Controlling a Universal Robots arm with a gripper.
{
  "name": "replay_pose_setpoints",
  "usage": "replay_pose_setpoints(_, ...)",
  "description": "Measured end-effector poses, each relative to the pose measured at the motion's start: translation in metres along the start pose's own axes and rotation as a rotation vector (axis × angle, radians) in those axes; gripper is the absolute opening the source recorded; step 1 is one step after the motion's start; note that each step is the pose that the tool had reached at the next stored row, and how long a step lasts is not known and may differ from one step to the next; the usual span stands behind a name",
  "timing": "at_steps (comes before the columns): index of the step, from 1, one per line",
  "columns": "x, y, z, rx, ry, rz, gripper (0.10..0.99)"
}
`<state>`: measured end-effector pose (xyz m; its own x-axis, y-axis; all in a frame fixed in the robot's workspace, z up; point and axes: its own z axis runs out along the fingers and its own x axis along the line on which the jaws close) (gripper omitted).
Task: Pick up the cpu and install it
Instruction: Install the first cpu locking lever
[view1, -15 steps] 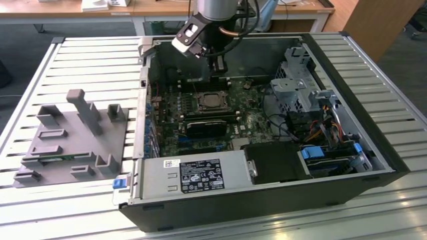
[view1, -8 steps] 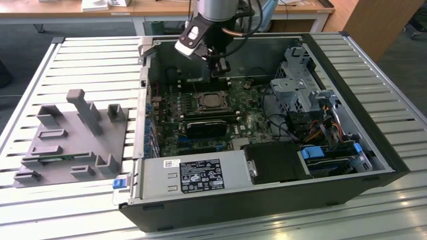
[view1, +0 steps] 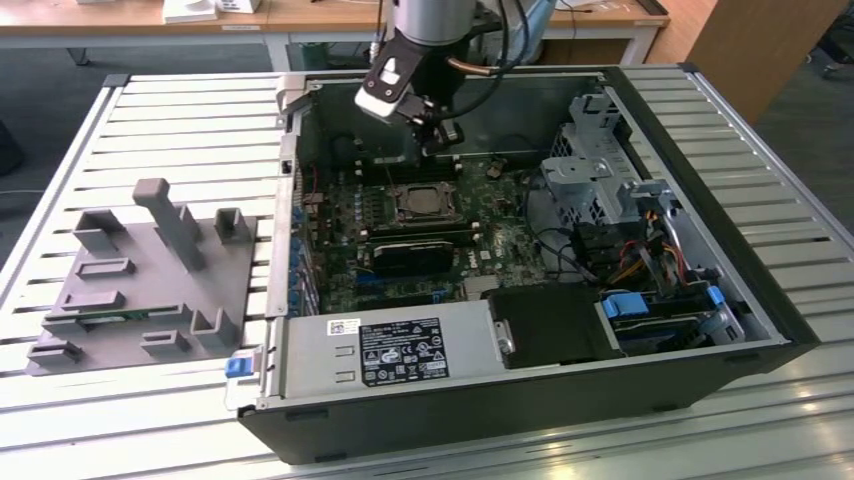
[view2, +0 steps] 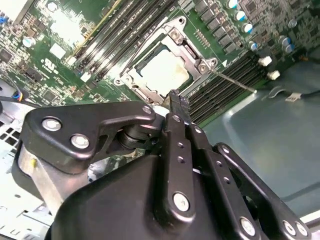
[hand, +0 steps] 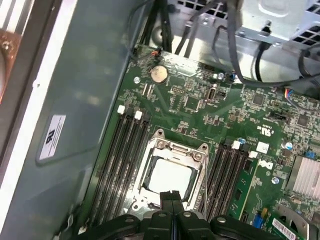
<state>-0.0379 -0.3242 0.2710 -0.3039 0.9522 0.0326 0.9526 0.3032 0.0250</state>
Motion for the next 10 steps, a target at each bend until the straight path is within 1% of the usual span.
replay_pose_setpoints(3, 0.0001, -0.0005, 0.0007, 0.001, 0.0007, -0.035, 0.106)
replay_pose_setpoints(10, 0.0001, -0.0006, 0.0022, 0.005, 0.0040, -0.162, 0.106)
